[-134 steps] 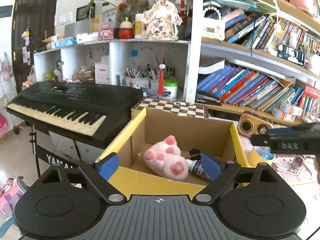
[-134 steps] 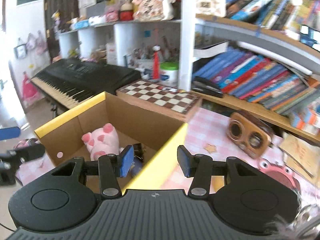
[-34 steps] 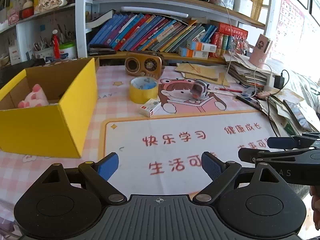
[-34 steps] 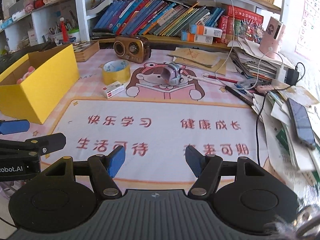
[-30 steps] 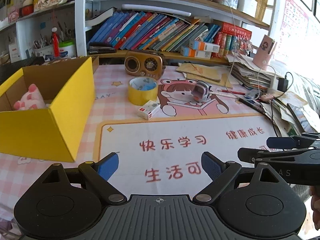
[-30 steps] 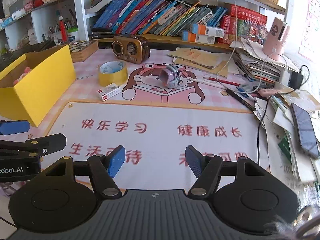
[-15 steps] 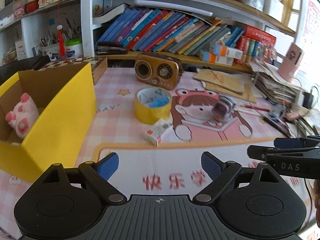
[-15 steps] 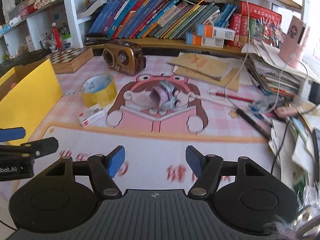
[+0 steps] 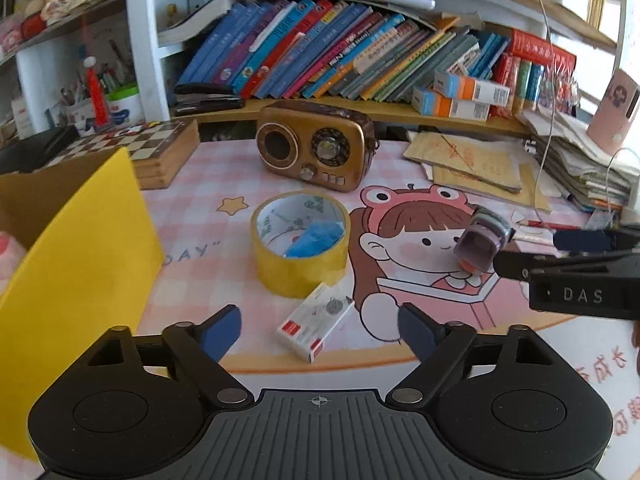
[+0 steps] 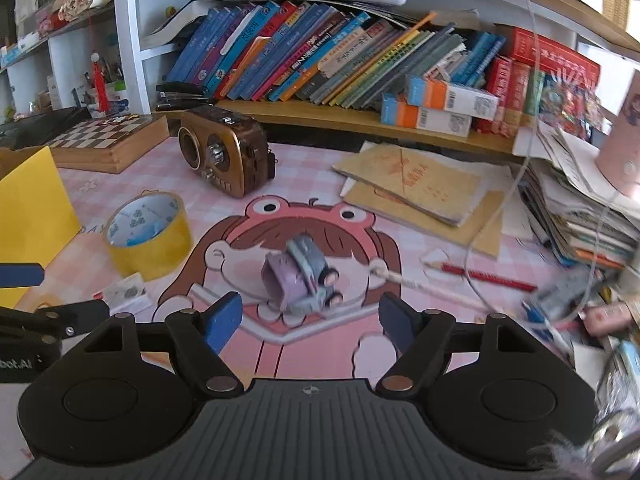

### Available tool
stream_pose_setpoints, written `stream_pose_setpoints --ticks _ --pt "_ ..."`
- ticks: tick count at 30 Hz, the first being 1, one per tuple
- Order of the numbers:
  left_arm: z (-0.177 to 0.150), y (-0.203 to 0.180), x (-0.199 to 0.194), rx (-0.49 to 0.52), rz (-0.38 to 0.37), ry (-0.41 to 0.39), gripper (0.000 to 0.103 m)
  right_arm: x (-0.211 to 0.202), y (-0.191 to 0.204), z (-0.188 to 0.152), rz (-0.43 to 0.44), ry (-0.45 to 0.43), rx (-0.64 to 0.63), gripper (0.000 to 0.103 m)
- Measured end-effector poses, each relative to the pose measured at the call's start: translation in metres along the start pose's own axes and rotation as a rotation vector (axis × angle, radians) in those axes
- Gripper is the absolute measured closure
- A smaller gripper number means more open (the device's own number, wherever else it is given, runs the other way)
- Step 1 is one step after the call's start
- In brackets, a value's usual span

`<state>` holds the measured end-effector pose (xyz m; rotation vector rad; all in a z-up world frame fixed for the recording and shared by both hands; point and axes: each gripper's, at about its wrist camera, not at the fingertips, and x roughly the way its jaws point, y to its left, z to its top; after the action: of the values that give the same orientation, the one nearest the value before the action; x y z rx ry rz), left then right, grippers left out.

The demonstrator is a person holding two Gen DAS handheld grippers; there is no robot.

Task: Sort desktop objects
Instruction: 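Move the left tool to the small white-red box while the right tool approaches the purple toy car, then close the left tool on the small box while the right tool grasps the purple toy car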

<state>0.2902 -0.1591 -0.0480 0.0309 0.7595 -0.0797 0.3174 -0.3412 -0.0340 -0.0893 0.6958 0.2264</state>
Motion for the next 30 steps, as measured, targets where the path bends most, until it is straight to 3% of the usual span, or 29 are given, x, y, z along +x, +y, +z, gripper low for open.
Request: stream_pose_setpoints --ticks 6,11,19,21,23,24,30 --pt "0.001 -0.001 0.034 0.033 0.035 0.07 0.033 0.025 0.001 0.009 0.018 0.011 -0.058 0.029" --pt "0.0 0.003 0.05 0.046 -0.017 0.077 0.036 0.039 0.004 0.01 0.028 0.034 -0.095 0.03" --pt "0.002 0.005 0.051 0.075 -0.056 0.066 0.075 0.05 0.005 0.009 0.041 0.057 -0.117 0.037" --pt "0.002 0.007 0.05 0.073 -0.071 0.072 0.075 0.052 0.006 0.008 0.029 0.062 -0.117 0.041" --pt "0.002 0.009 0.049 0.07 -0.081 0.077 0.075 0.053 0.006 0.008 0.034 0.066 -0.121 0.049" --pt "0.002 0.009 0.048 0.063 -0.086 0.081 0.075 0.053 0.006 0.008 0.037 0.067 -0.123 0.059" --pt "0.005 0.022 0.031 -0.068 -0.097 0.056 0.075 0.043 0.008 0.009 0.039 0.05 -0.098 0.061"
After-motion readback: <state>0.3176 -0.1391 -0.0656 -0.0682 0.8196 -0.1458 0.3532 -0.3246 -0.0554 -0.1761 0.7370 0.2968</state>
